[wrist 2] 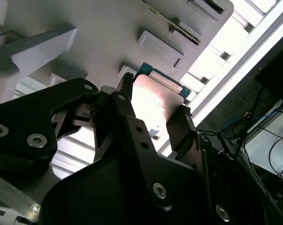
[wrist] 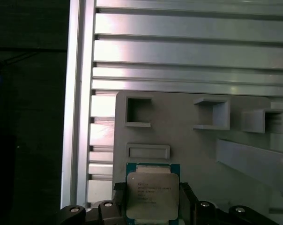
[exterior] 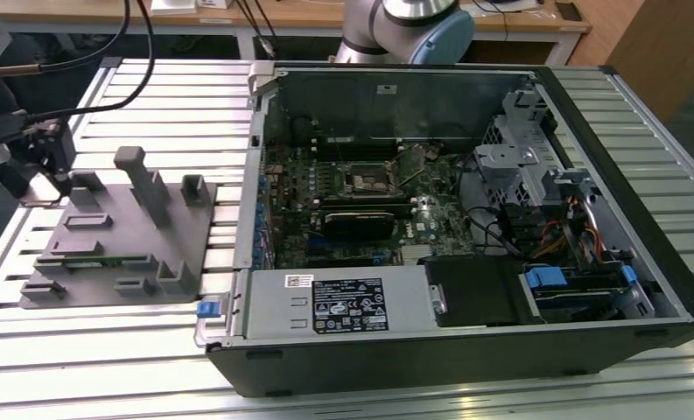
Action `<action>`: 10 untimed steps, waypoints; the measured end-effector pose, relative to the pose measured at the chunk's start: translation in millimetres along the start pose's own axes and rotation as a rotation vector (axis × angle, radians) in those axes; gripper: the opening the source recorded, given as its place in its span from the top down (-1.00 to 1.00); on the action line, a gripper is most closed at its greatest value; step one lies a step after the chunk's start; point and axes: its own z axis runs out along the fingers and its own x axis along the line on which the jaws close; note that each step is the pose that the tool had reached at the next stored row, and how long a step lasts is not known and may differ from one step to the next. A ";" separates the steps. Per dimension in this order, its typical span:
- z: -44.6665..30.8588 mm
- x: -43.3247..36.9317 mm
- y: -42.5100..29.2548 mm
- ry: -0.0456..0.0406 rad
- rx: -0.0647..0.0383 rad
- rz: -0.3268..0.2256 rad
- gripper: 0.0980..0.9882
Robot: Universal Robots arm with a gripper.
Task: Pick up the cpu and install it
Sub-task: 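Pick up the cpu and move it towards the insertion slot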
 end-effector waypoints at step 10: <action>-7.0 -0.1 0.4 0.0000 0.000 0.000 0.00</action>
